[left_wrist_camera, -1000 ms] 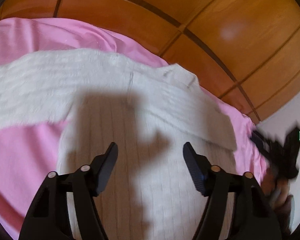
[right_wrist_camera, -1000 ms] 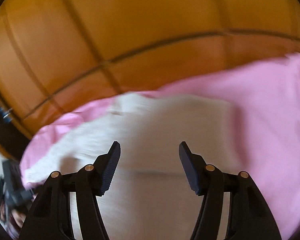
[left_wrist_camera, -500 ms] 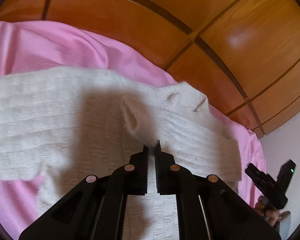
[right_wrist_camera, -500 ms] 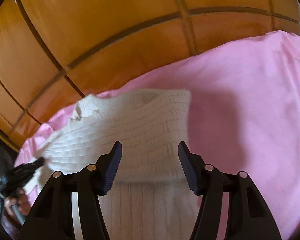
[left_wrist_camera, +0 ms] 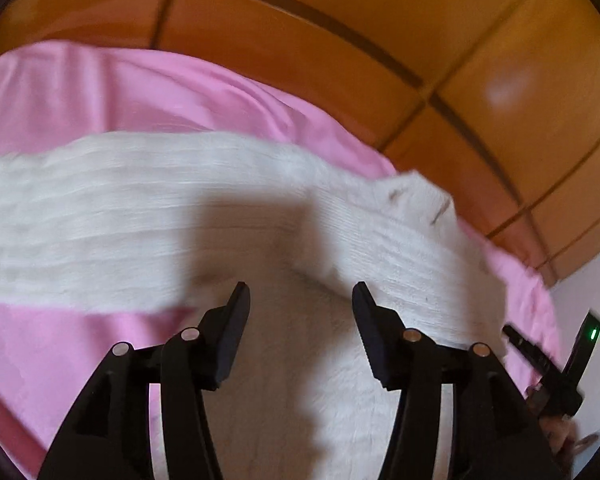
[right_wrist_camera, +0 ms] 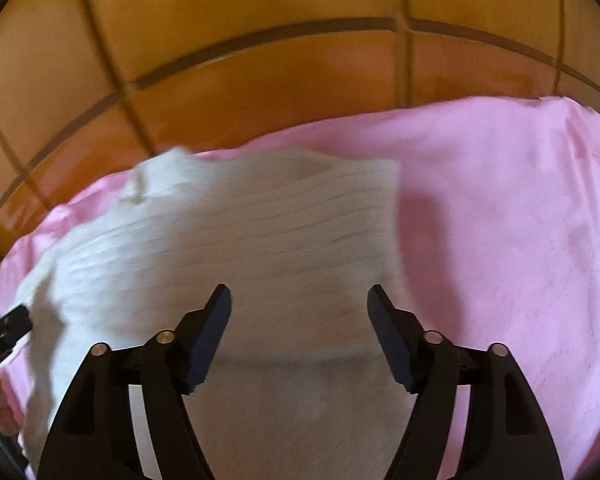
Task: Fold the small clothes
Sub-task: 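Release the folded edge and withdraw both grippers above the sweater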
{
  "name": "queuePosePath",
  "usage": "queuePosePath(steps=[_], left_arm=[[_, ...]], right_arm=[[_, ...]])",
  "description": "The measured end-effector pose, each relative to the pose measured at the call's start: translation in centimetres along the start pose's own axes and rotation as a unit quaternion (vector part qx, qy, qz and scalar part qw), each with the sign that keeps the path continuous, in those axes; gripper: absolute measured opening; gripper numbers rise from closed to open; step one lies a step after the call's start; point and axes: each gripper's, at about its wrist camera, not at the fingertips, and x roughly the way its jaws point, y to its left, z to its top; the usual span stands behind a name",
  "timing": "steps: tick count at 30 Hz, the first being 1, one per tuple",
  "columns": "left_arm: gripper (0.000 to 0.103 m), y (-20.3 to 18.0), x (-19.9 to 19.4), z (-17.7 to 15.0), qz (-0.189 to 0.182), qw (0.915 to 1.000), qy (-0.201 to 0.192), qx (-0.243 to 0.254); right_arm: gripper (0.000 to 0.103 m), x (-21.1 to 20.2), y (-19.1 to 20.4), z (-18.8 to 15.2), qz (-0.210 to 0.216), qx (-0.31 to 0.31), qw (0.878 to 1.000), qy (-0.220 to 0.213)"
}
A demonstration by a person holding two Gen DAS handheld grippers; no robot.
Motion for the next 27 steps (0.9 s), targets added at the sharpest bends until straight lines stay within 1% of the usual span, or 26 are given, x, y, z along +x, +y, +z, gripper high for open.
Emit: queuePosePath(steps=[2, 4, 6, 8, 9, 10, 11, 13, 14, 15, 17, 19, 20, 21, 22, 24, 25, 27], left_arm=[[0.052, 2.4, -1.7, -0.5, -0.002, 0.9996, -0.001, -0.029], [0.052, 5.5, -3.6, -1.3, 0.01, 0.998, -0.01, -0.062], [0.052, 8.8, -5.5, -2.0, 0.011, 0.9949, -0.019, -0.098], [0.052, 12.5, -8.1, -2.7, 0.016, 0.9898, -0.042, -0.135], [0.052, 14.0, -9.2, -3.0, 0.018, 0.987, -0.056, -0.15], [0.052, 16.0, -10.5, -3.3, 0.03, 0.9824, -0.071, -0.17], [0.052, 18.1, -11.9, -3.6, 0.049, 0.9758, -0.088, -0.194], [0.052, 21.9, -14.4, -3.9, 0.059, 0.9611, -0.122, -0.241], [0.052, 23.7, -15.3, -3.9, 0.063, 0.9536, -0.131, -0.263], [0.052, 24.7, -15.9, -3.8, 0.066, 0.9488, -0.138, -0.276], [0.052, 27.4, -17.5, -3.5, 0.066, 0.9353, -0.161, -0.308], [0.052, 30.1, -18.7, -3.1, 0.057, 0.921, -0.181, -0.34], [0.051, 31.1, -18.9, -2.9, 0.055, 0.9148, -0.185, -0.355], [0.049, 32.4, -19.2, -2.7, 0.053, 0.9068, -0.193, -0.371], [0.046, 33.0, -19.4, -2.4, 0.053, 0.9036, -0.197, -0.377], [0.038, 33.9, -19.2, -1.8, 0.067, 0.9, -0.198, -0.382], [0.033, 34.3, -19.1, -1.3, 0.07, 0.9011, -0.198, -0.379], [0.029, 34.8, -18.6, -0.3, 0.089, 0.9048, -0.188, -0.371]], right_arm=[[0.07, -0.8, 2.2, -1.8, 0.014, -0.026, 1.0, 0.007], [0.07, -1.0, 4.0, -3.3, 0.022, -0.049, 0.998, 0.019], [0.07, -0.7, 5.9, -5.1, 0.027, -0.074, 0.996, 0.034], [0.072, -0.3, 7.5, -6.7, 0.026, -0.096, 0.994, 0.042], [0.076, 0.0, 8.2, -7.4, 0.02, -0.105, 0.993, 0.042], [0.077, 0.0, 8.7, -7.9, 0.011, -0.114, 0.993, 0.036], [0.079, 0.1, 9.1, -8.2, 0.004, -0.123, 0.992, 0.029], [0.083, 0.5, 9.4, -8.7, -0.002, -0.129, 0.991, 0.029], [0.085, 0.6, 9.4, -8.7, 0.0, -0.128, 0.991, 0.032], [0.087, 0.7, 9.2, -8.7, 0.004, -0.123, 0.992, 0.035], [0.09, 1.0, 8.8, -8.6, 0.016, -0.113, 0.993, 0.04], [0.093, 1.2, 8.8, -8.5, 0.02, -0.112, 0.993, 0.04], [0.096, 1.3, 8.8, -8.6, 0.025, -0.111, 0.993, 0.038], [0.098, 1.4, 8.9, -8.6, 0.025, -0.114, 0.992, 0.039], [0.099, 1.5, 9.0, -8.7, 0.024, -0.118, 0.992, 0.04], [0.099, 1.6, 9.3, -8.7, 0.018, -0.125, 0.991, 0.04], [0.099, 1.6, 9.4, -8.8, 0.017, -0.127, 0.991, 0.038], [0.099, 1.5, 9.3, -8.9, 0.018, -0.127, 0.991, 0.038]])
